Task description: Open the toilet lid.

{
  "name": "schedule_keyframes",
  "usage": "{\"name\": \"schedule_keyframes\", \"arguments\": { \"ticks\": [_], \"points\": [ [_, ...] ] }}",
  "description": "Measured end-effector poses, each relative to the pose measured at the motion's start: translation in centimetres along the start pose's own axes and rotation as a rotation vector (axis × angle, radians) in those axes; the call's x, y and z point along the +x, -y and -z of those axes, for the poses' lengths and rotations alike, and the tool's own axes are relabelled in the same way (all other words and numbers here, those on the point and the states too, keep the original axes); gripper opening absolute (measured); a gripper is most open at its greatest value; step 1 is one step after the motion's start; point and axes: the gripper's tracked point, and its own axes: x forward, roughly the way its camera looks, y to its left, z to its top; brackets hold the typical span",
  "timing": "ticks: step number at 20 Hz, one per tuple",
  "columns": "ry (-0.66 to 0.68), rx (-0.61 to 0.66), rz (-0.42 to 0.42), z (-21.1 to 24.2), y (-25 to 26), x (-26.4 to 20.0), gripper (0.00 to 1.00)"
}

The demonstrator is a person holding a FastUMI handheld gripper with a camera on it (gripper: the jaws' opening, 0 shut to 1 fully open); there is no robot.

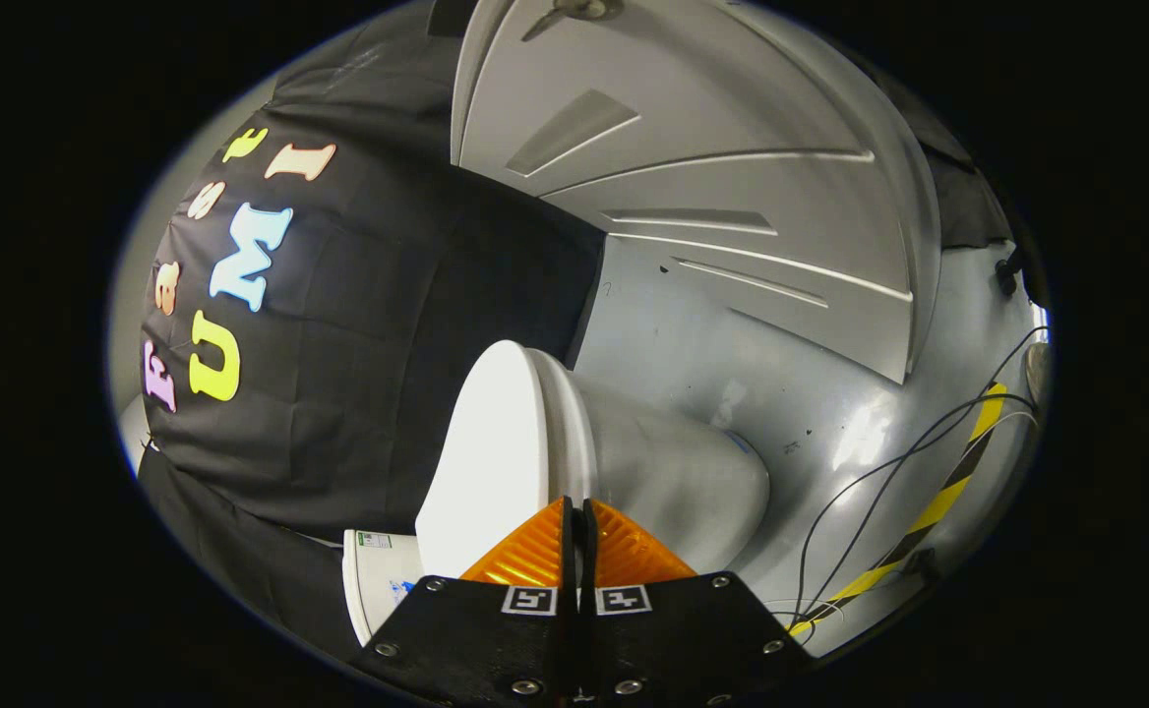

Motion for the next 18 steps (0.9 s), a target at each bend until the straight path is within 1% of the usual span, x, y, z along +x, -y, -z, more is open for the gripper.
{"name": "schedule_keyframes", "arguments": {
  "ticks": [3, 8, 13, 18],
  "points": [
    [0.015, -0.037, -0.005, -0.4, -1.2, -0.7, 0.00],
    [0.017, -0.038, -0.003, -0.6, -2.5, -1.6, 0.00],
    [0.030, -0.100, -0.014, -1.0, -4.8, -2.9, 0.00],
    [0.041, -0.117, -0.022, -1.1, -6.7, -3.9, 0.00]
  ]
}}
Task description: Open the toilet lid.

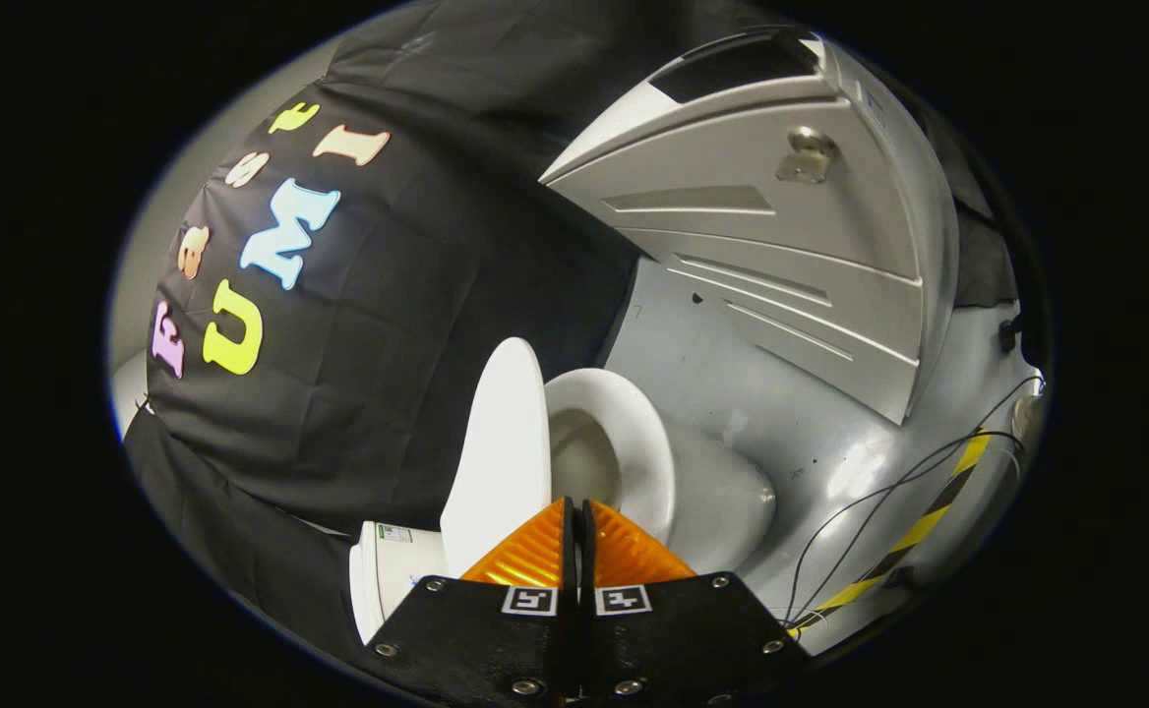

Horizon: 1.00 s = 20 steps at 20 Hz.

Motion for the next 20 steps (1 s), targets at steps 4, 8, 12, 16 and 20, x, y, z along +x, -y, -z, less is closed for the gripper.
{"name": "schedule_keyframes", "arguments": {
  "ticks": [4, 8, 12, 16, 20],
  "points": [
    [0.024, -0.051, 0.007, -0.4, -1.7, -0.9, 0.00],
    [0.042, -0.060, -0.026, -0.7, -4.0, -1.9, 0.00],
    [0.051, -0.086, -0.059, -0.6, -5.8, -2.8, 0.00],
    [0.059, -0.114, -0.086, -0.4, -7.8, -3.6, 0.00],
    [0.078, -0.163, -0.108, -0.1, -10.0, -4.7, 0.00]
  ]
}}
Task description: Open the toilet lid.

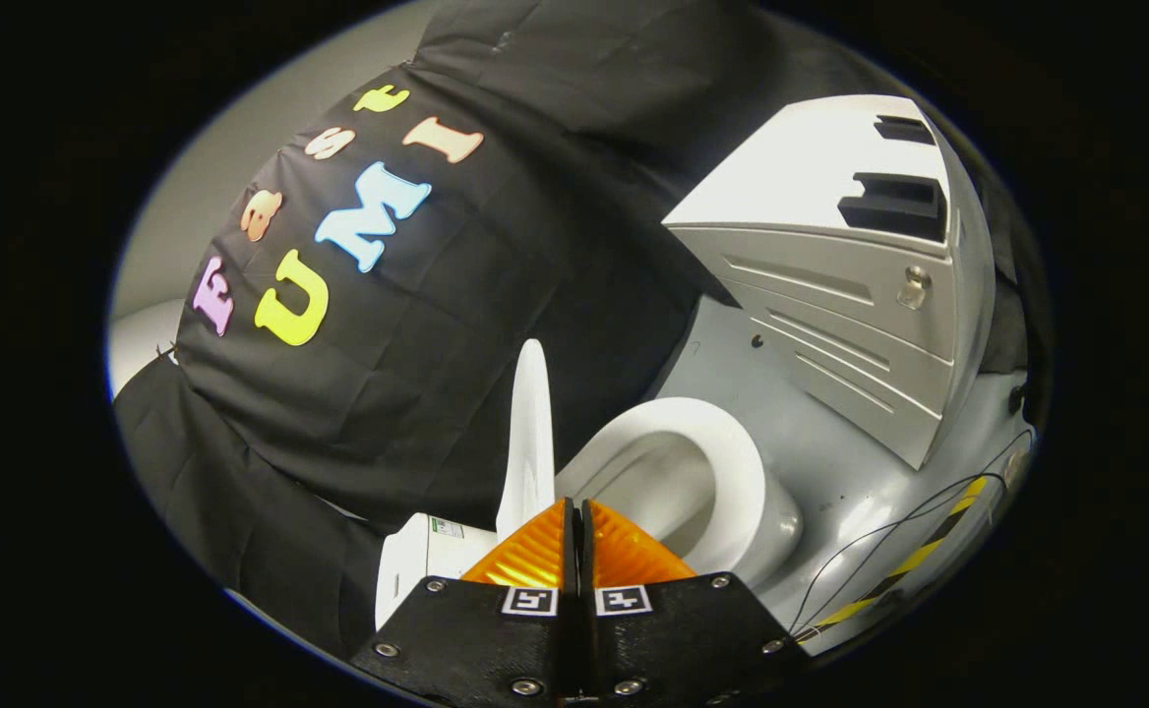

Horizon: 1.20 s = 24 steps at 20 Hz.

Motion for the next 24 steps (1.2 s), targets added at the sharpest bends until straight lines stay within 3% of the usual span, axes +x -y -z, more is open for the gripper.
{"name": "schedule_keyframes", "arguments": {
  "ticks": [24],
  "points": [
    [0.048, -0.147, -0.033, 0.3, -6.0, -1.5, 0.00]
  ]
}}
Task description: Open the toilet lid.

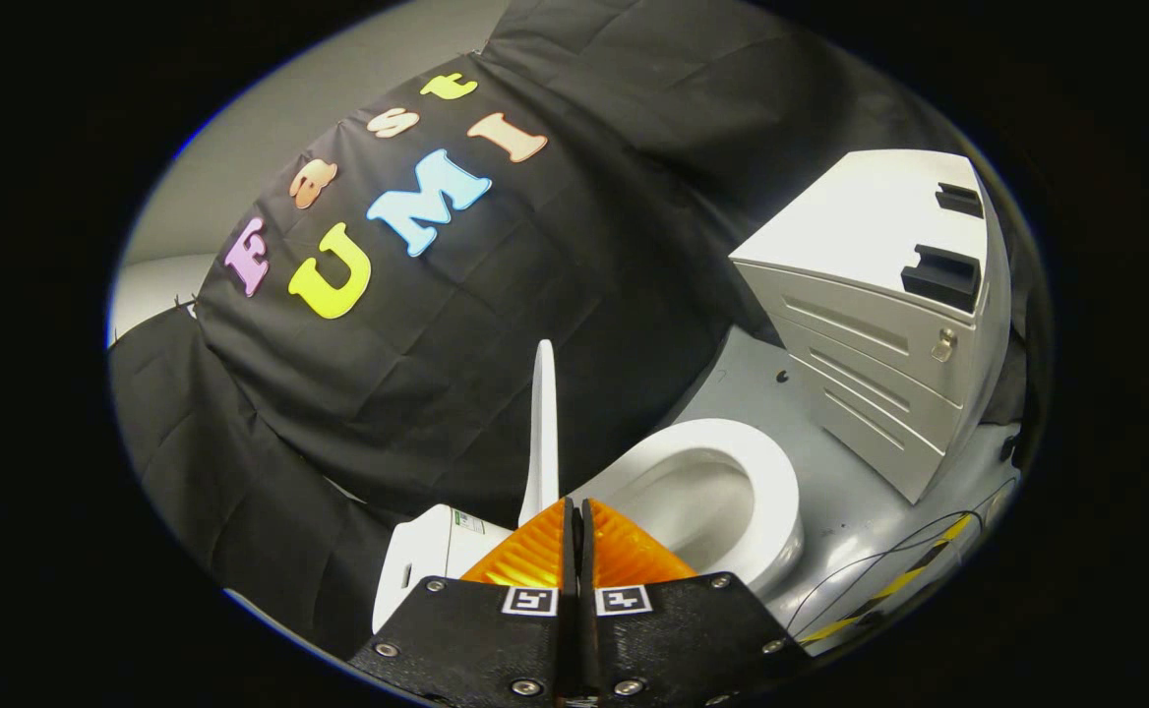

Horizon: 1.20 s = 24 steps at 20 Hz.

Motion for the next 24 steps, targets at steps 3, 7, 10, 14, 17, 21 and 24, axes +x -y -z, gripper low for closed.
{"name": "schedule_keyframes", "arguments": {
  "ticks": [3, 7, 10, 14, 17, 21, 24],
  "points": [
    [0.011, -0.038, 0.001, -0.1, -0.7, -0.2, 0.00],
    [0.016, -0.040, -0.004, -0.1, -1.8, -0.2, 0.00],
    [0.022, -0.059, -0.006, -0.1, -2.5, -0.3, 0.00],
    [0.028, -0.088, -0.010, -0.1, -4.1, -0.6, 0.00],
    [0.030, -0.116, -0.022, 0.1, -5.4, -0.8, 0.00],
    [0.035, -0.145, -0.038, 0.2, -7.0, -1.0, 0.00],
    [0.044, -0.176, -0.051, 0.4, -8.4, -1.1, 0.00]
  ]
}}
